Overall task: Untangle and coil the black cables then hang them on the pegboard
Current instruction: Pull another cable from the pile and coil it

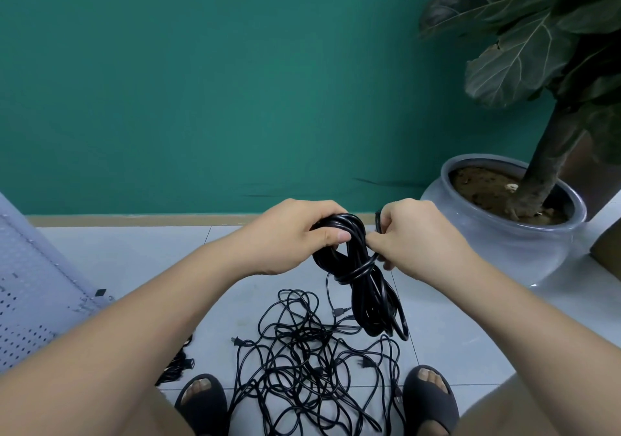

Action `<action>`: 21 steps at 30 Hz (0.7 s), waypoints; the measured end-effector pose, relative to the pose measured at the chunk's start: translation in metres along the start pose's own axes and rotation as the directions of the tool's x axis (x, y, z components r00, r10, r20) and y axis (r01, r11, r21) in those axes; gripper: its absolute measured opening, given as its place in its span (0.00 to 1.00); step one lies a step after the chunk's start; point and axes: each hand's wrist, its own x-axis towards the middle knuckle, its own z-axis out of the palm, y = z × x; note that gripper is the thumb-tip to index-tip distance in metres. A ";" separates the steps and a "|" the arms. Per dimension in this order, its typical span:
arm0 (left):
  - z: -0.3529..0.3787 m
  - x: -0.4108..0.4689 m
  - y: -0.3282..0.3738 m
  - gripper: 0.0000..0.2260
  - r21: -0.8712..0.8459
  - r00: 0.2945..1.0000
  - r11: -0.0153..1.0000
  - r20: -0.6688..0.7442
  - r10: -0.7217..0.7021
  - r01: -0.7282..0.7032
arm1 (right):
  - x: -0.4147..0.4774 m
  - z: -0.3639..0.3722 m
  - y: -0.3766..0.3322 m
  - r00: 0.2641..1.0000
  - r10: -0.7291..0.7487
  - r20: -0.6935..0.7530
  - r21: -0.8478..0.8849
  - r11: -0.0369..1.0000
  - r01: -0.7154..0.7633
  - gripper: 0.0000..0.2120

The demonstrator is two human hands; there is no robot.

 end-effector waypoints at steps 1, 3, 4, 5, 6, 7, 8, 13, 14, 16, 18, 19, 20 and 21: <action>0.000 0.000 0.000 0.08 0.002 1.000 1.000 -0.001 0.002 -0.002 | 0.000 0.000 0.000 1.000 -0.008 -0.030 -0.016 1.000 0.008 0.14; -0.001 0.000 0.000 0.08 -0.004 1.000 1.000 -0.004 0.005 -0.005 | 0.001 0.001 0.001 0.997 -0.021 -0.076 -0.028 0.999 0.019 0.14; -0.001 0.000 0.000 0.08 -0.010 1.000 1.000 -0.007 0.007 -0.007 | 0.001 0.001 0.001 0.996 -0.020 -0.084 -0.019 1.000 0.019 0.14; -0.002 0.000 0.000 0.08 -0.015 1.000 1.000 -0.008 0.008 -0.008 | 0.002 0.002 0.003 0.996 -0.017 -0.088 -0.008 1.000 0.016 0.13; -0.002 0.000 0.000 0.08 -0.019 1.000 1.000 -0.010 0.009 -0.009 | 0.003 0.003 0.004 0.996 -0.011 -0.088 0.000 1.000 0.011 0.13; -0.002 0.000 0.000 0.08 -0.021 1.000 1.000 -0.010 0.011 -0.011 | 0.004 0.004 0.005 0.996 -0.007 -0.085 0.015 1.000 0.008 0.13; -0.002 0.000 0.000 0.08 -0.022 1.000 1.000 -0.012 0.014 -0.014 | 0.005 0.005 0.007 0.997 -0.007 -0.082 0.041 0.999 0.010 0.12; -0.007 0.001 0.000 0.09 -0.082 0.997 0.996 -0.075 0.019 -0.025 | 0.007 0.013 0.011 0.980 -0.128 -0.154 0.139 0.979 0.149 0.07; -0.008 0.001 -0.001 0.09 -0.082 0.996 0.996 -0.087 0.019 -0.026 | 0.008 0.014 0.012 0.972 -0.160 -0.172 0.152 0.971 0.186 0.07; -0.008 0.001 -0.001 0.09 -0.063 0.993 0.998 -0.116 0.021 -0.029 | 0.009 0.015 0.013 0.960 -0.207 -0.186 0.179 0.954 0.241 0.08; -0.008 0.002 -0.002 0.09 -0.077 0.987 0.997 -0.159 0.017 -0.030 | 0.009 0.014 0.012 0.966 -0.211 -0.150 0.247 0.938 0.244 0.09; -0.008 0.002 -0.002 0.09 -0.087 0.983 0.996 -0.183 0.016 -0.032 | 0.008 0.014 0.012 0.970 -0.206 -0.127 0.323 0.916 0.237 0.09; -0.009 0.003 -0.002 0.08 -0.090 0.978 0.995 -0.208 0.015 -0.035 | 0.008 0.015 0.013 0.974 -0.200 -0.109 0.418 0.880 0.227 0.09; -0.009 0.003 -0.002 0.08 -0.090 0.973 0.995 -0.228 0.016 -0.038 | 0.007 0.016 0.013 0.975 -0.196 -0.104 0.507 0.833 0.221 0.08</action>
